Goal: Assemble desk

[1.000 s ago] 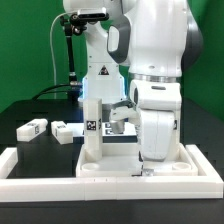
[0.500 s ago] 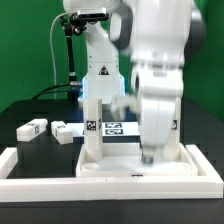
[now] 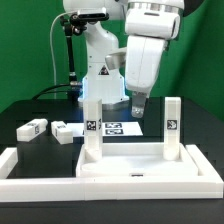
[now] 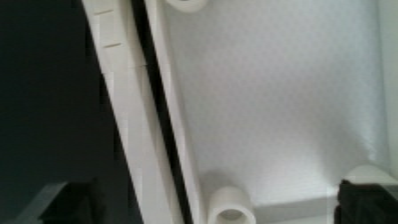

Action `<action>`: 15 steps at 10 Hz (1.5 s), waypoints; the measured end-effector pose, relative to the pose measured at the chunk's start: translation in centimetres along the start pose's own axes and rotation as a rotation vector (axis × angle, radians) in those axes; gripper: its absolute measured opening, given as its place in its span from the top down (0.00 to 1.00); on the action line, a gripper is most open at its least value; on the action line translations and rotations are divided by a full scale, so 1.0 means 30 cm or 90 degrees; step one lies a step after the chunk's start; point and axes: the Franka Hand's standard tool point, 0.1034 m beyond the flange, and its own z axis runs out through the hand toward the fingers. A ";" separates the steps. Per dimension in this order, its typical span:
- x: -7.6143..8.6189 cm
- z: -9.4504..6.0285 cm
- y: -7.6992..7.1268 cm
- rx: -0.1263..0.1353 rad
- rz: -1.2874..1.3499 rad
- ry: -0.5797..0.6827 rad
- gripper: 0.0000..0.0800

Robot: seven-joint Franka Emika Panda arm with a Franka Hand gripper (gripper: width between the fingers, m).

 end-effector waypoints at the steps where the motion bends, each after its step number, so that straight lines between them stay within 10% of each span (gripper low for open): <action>1: 0.000 0.000 0.000 0.000 0.045 0.000 0.19; 6: -0.311 -0.082 -0.107 0.064 0.218 0.013 0.19; 11: -0.333 -0.063 -0.130 0.073 0.431 -0.002 0.19; 15: -0.586 -0.027 -0.206 0.114 0.620 -0.022 0.19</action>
Offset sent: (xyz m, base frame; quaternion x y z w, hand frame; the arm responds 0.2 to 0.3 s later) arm -0.0543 -0.0652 0.0448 0.0923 -0.0064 0.0614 0.9938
